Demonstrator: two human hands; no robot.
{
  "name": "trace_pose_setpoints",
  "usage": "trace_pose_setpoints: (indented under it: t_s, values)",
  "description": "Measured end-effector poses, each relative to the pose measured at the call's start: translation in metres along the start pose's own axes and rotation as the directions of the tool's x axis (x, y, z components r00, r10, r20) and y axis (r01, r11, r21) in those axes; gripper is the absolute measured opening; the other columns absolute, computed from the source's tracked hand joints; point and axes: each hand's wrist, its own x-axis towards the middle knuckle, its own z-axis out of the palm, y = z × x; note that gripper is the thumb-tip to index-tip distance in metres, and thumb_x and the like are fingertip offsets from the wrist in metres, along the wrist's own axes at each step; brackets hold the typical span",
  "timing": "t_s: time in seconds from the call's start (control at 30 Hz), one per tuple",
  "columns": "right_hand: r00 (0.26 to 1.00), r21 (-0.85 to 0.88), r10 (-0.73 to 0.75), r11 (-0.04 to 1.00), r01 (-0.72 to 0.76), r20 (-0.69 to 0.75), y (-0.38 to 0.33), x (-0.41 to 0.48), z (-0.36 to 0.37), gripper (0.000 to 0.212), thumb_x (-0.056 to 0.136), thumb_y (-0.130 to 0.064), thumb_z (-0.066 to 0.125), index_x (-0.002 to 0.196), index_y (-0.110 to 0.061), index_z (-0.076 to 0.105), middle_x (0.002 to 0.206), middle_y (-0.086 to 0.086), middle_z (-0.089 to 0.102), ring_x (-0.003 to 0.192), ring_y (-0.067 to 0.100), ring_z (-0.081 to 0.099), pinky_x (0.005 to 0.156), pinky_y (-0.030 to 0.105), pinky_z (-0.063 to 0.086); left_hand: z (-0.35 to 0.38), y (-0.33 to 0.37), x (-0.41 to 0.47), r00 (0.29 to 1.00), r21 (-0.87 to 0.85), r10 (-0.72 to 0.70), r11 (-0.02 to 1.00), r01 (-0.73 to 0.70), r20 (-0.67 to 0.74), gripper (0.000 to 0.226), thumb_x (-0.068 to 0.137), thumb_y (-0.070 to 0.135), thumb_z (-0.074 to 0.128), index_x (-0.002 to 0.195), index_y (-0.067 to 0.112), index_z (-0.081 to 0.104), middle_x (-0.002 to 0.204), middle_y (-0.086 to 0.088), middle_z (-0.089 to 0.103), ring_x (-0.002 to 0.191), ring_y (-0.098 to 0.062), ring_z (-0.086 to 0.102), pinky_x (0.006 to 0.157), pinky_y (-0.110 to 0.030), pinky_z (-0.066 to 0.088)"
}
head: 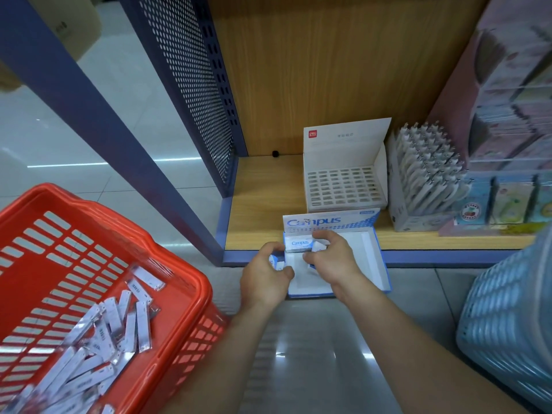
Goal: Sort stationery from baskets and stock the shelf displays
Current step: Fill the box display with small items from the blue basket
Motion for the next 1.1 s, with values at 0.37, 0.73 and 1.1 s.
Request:
trace_pose_setpoints:
  t_s: [0.37, 0.73, 1.1]
  values:
    - [0.997, -0.219, -0.076, 0.972, 0.080, 0.025, 0.000, -0.001, -0.007, 0.037, 0.084, -0.003, 0.057, 0.119, -0.012, 0.067, 0.111, 0.006, 0.064, 0.092, 0.022, 0.060, 0.080, 0.027, 0.048, -0.003, 0.017, 0.018, 0.988, 0.409, 0.055, 0.906, -0.110, 0.144, 0.058, 0.084, 0.025, 0.057, 0.140, 0.036, 0.045, 0.135, 0.005, 0.058, 0.121, -0.021, 0.053, 0.094, -0.030, 0.044]
    - [0.964, -0.302, -0.078, 0.940, 0.156, 0.255, -0.004, -0.003, -0.009, 0.057, 0.090, -0.001, 0.045, 0.144, -0.015, 0.045, 0.148, 0.003, 0.042, 0.117, 0.016, 0.054, 0.082, 0.016, 0.043, -0.005, 0.017, 0.017, 0.986, 0.245, -0.034, 0.969, -0.006, 0.161, 0.050, 0.080, 0.026, 0.060, 0.128, 0.039, 0.053, 0.119, 0.008, 0.064, 0.106, -0.019, 0.061, 0.082, -0.025, 0.046]
    - [0.976, -0.362, -0.157, 0.910, 0.203, 0.153, 0.007, 0.002, -0.010, 0.045, 0.084, -0.007, 0.063, 0.128, -0.017, 0.061, 0.102, 0.001, 0.062, 0.094, 0.016, 0.059, 0.085, 0.022, 0.045, -0.003, 0.003, 0.008, 0.989, -0.008, -0.067, 0.998, 0.069, 0.135, 0.037, 0.073, 0.018, 0.059, 0.102, 0.041, 0.062, 0.083, -0.001, 0.067, 0.073, -0.026, 0.064, 0.073, -0.034, 0.054]
